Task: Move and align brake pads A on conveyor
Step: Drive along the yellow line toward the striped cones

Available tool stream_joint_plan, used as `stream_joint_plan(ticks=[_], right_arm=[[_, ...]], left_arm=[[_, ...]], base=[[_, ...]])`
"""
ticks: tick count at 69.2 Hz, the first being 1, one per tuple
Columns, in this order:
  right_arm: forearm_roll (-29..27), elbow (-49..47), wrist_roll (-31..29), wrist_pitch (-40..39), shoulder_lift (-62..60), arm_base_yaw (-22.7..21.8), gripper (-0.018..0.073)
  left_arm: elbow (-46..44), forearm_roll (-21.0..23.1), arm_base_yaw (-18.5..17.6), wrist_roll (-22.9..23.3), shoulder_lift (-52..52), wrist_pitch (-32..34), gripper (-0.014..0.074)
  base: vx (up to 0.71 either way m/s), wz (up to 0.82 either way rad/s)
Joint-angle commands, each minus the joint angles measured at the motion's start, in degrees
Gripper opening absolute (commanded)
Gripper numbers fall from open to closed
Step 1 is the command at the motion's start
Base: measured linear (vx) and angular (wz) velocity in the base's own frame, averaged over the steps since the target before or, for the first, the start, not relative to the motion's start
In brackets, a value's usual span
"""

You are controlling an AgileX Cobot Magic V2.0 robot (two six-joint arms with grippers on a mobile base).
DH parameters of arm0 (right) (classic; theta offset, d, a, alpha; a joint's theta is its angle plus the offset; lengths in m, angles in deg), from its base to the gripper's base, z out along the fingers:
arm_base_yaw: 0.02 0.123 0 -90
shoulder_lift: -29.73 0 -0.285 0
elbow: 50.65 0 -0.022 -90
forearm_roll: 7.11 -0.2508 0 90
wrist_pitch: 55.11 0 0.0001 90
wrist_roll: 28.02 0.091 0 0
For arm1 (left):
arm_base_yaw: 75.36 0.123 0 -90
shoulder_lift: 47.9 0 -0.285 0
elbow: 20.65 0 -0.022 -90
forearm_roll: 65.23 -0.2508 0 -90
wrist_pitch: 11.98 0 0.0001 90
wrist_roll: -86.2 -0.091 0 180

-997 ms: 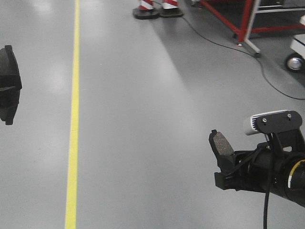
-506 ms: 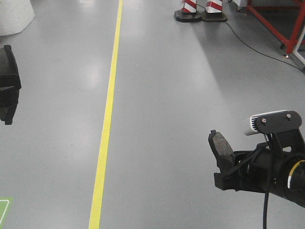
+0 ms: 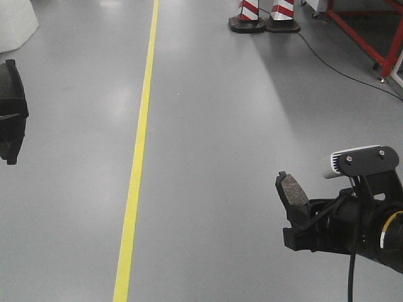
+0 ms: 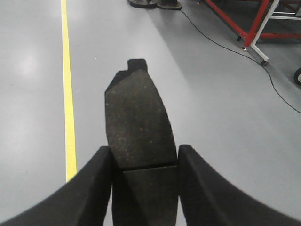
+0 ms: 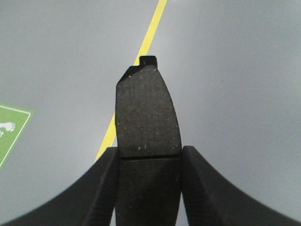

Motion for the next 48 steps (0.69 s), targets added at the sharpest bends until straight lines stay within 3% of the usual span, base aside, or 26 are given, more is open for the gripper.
stream_joint_plan(ticks=[1, 48], right_arm=[[0.58, -1.65, -0.45, -4.27, -1.06, -0.02, 0.0096], [0.58, -1.65, -0.45, -4.33, -1.06, -0.02, 0.0096]], left_arm=[[-1.46, -0.67, -0.29, 0.0, -0.64, 4.93, 0.0199], [-1.46, -0.67, -0.29, 0.0, -0.64, 4.93, 0.0199]], base=[[0.35, -0.09], [0.4, -0.01]])
